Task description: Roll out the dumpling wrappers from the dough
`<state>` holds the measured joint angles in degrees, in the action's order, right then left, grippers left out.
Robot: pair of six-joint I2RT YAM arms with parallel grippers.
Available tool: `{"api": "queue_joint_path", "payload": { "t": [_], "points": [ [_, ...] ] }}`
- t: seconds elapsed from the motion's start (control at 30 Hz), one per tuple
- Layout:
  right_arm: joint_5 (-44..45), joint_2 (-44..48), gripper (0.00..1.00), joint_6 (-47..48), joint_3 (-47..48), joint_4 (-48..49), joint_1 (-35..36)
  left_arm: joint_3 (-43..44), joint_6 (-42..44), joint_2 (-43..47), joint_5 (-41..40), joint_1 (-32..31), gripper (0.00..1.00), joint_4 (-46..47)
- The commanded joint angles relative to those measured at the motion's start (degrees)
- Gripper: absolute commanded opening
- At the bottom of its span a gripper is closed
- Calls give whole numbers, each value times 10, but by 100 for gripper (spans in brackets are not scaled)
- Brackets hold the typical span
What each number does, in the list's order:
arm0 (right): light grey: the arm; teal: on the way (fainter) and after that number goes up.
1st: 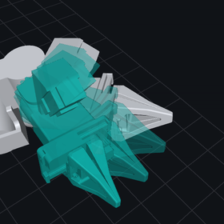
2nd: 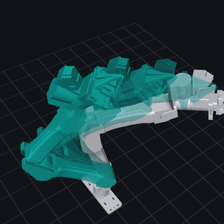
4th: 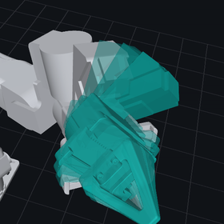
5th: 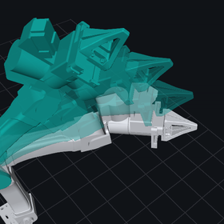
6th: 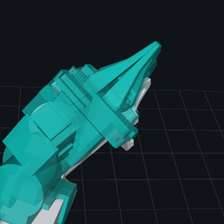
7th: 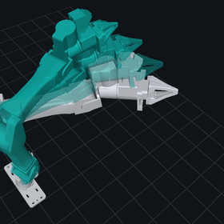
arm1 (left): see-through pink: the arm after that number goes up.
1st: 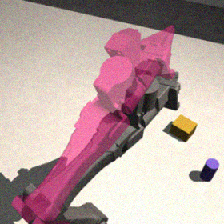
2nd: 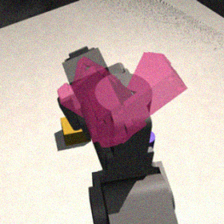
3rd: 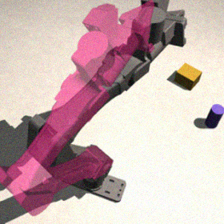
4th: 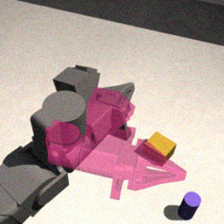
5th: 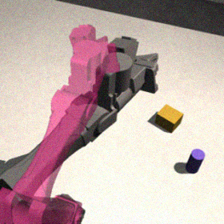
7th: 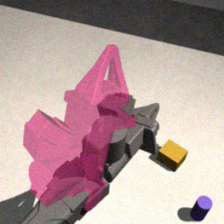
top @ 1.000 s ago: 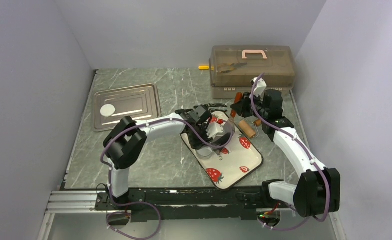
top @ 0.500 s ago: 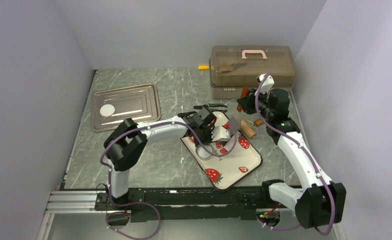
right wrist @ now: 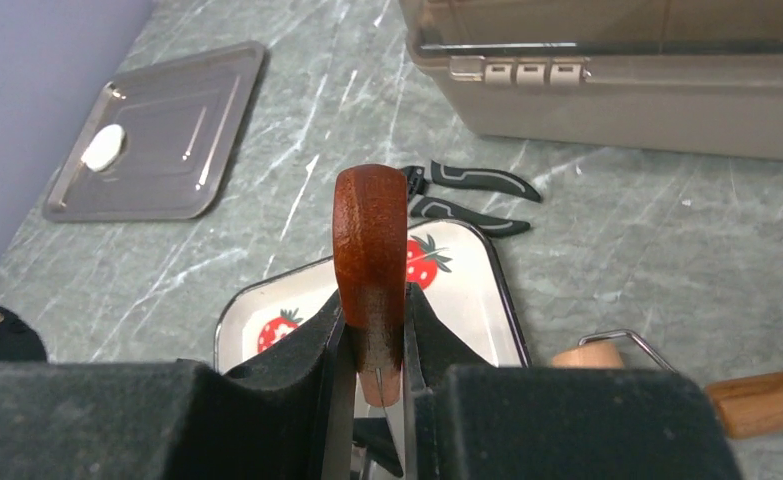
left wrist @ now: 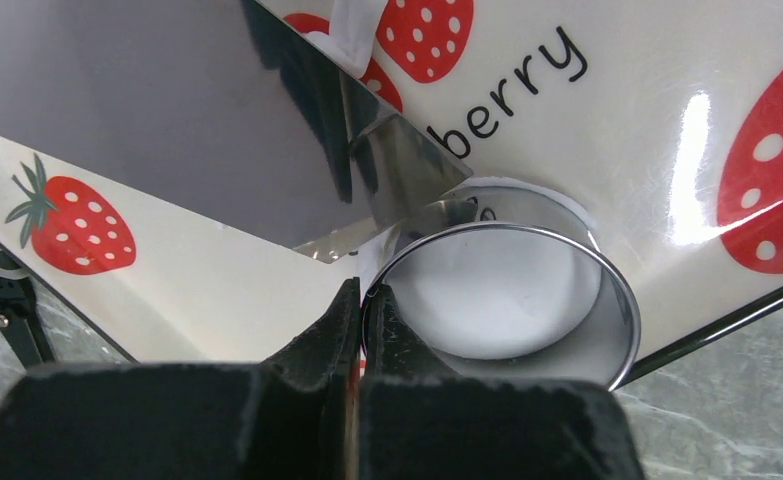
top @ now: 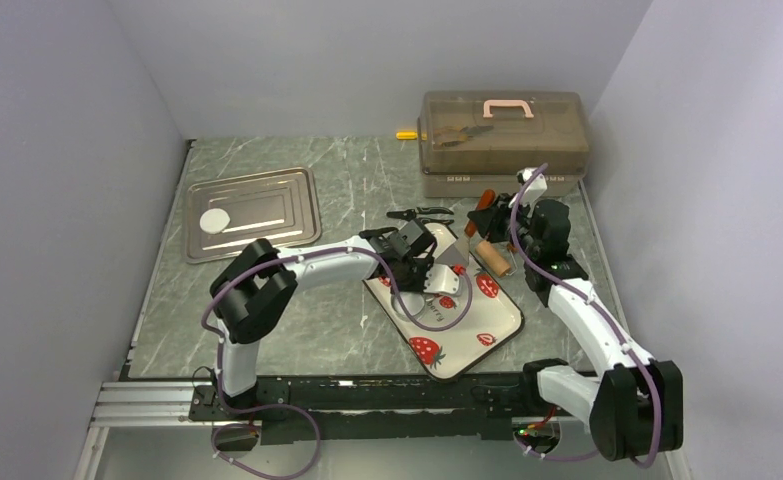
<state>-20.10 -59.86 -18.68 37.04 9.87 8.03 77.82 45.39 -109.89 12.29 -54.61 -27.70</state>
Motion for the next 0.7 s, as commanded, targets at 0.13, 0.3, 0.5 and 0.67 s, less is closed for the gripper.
{"api": "queue_joint_path", "payload": {
  "t": [0.13, 0.3, 0.5, 0.67],
  "points": [
    [26, 1, 0, 69, 6, -37, 27, 14, 12, -16, -15, -4, 0, 20],
    [134, 34, 0, 158, 23, -140, 60, 19, 24, -15, -39, -4, 0, 3],
    [274, 64, 0, 210, 46, -195, 67, 11, 29, -13, -52, -3, 0, -7],
    [282, 67, 0, 221, 81, -214, 67, 4, 23, -11, -53, 1, 0, -5]
  ]
}}
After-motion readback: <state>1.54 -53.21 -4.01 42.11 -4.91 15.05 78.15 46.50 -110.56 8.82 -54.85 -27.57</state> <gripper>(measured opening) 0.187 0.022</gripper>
